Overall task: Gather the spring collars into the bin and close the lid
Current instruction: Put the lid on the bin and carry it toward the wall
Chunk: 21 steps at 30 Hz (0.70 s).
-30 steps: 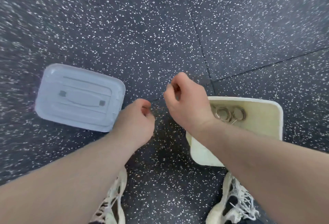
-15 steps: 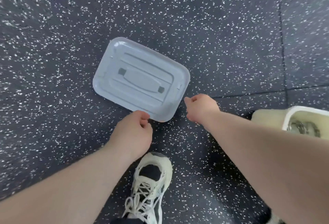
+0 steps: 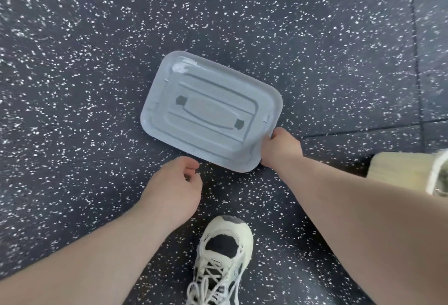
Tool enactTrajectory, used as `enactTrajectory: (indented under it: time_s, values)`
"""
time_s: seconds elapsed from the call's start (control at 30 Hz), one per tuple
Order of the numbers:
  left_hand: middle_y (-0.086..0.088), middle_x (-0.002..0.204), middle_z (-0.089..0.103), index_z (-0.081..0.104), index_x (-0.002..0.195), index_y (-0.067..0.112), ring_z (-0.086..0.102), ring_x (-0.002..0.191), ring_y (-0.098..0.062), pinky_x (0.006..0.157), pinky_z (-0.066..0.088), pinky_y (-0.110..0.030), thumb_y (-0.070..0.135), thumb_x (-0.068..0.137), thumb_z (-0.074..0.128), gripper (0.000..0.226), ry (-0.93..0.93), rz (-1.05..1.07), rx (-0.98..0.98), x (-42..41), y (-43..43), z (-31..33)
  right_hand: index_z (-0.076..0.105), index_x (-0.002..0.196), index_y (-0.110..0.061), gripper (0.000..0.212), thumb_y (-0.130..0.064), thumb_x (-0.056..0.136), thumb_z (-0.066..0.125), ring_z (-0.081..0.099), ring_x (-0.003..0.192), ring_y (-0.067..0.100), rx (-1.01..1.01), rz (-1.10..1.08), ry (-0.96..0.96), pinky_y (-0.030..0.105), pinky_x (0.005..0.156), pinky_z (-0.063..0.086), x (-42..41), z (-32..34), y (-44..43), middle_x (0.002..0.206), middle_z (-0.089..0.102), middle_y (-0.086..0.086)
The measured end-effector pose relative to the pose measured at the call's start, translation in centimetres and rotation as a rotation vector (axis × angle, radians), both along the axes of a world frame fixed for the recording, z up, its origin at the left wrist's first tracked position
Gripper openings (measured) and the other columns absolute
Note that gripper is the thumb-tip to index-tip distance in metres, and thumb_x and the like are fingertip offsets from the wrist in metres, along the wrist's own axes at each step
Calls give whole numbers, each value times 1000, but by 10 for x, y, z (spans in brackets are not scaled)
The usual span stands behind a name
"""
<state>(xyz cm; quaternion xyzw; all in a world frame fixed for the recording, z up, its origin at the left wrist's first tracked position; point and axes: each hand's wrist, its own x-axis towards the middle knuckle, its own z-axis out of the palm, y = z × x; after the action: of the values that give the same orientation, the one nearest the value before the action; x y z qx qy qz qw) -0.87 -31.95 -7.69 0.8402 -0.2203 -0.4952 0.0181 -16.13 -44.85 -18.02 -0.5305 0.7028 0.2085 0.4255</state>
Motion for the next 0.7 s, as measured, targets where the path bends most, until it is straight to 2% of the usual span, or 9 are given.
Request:
enactTrajectory:
  time_s: [0.07,0.17,0.27,0.37,0.43,0.47,0.53,0.63,0.7]
  values:
    - [15,116,59,54,129,29,61,93,-12,79,53,-33,26,96,48,34,-22,0,0,-9,-4,3,49,113,-10,23,-21,96,38,59,91,30,0,-43,-50,36,73,48,-8,16,-2,108,59,13]
    - [7,125,59,52,134,24,60,100,-17,87,51,-35,26,96,46,38,-27,-4,13,-31,-9,11,44,114,-11,20,-19,98,34,52,73,21,1,12,-117,32,59,39,-27,43,-17,99,55,10]
    - [2,130,57,51,135,22,61,104,-22,93,51,-40,25,95,45,40,-62,62,-12,-52,-15,22,42,109,-13,16,-11,96,32,46,67,16,-23,107,-137,30,53,36,-51,68,-40,94,54,8]
    - [2,138,46,48,133,21,58,86,-15,76,44,-32,23,95,48,38,-166,145,-86,-66,-24,33,42,103,-13,13,-8,96,32,43,66,18,-61,132,-118,30,53,33,-80,89,-64,84,49,4]
    - [1,135,39,46,129,20,56,70,-16,64,42,-34,22,94,50,35,-225,171,-105,-74,-30,42,42,99,-13,11,-11,97,31,44,67,19,-101,142,-100,31,53,31,-101,105,-79,82,47,3]
    - [1,133,37,45,128,20,57,69,-19,63,43,-35,20,93,51,35,-240,169,-111,-79,-33,47,41,96,-14,10,-12,98,31,44,67,19,-125,147,-92,31,52,30,-111,113,-87,81,47,2]
    - [0,134,34,42,129,22,56,83,-23,69,45,-36,15,91,53,40,-230,111,-115,-92,-43,57,40,94,-14,10,-13,98,31,44,66,20,-156,158,-74,30,50,28,-133,128,-102,79,47,3]
    - [5,140,28,41,135,27,44,105,-19,87,44,-37,4,85,54,56,-217,-53,-117,-112,-56,72,42,95,-11,8,-11,96,34,45,65,20,-175,171,-29,30,49,28,-165,149,-121,79,48,3]
    - [9,146,23,40,137,32,42,117,-21,100,44,-41,-2,80,53,68,-254,-179,-134,-124,-67,80,45,97,-9,10,-9,96,36,48,73,25,-193,156,-4,33,52,29,-189,163,-134,81,50,5]
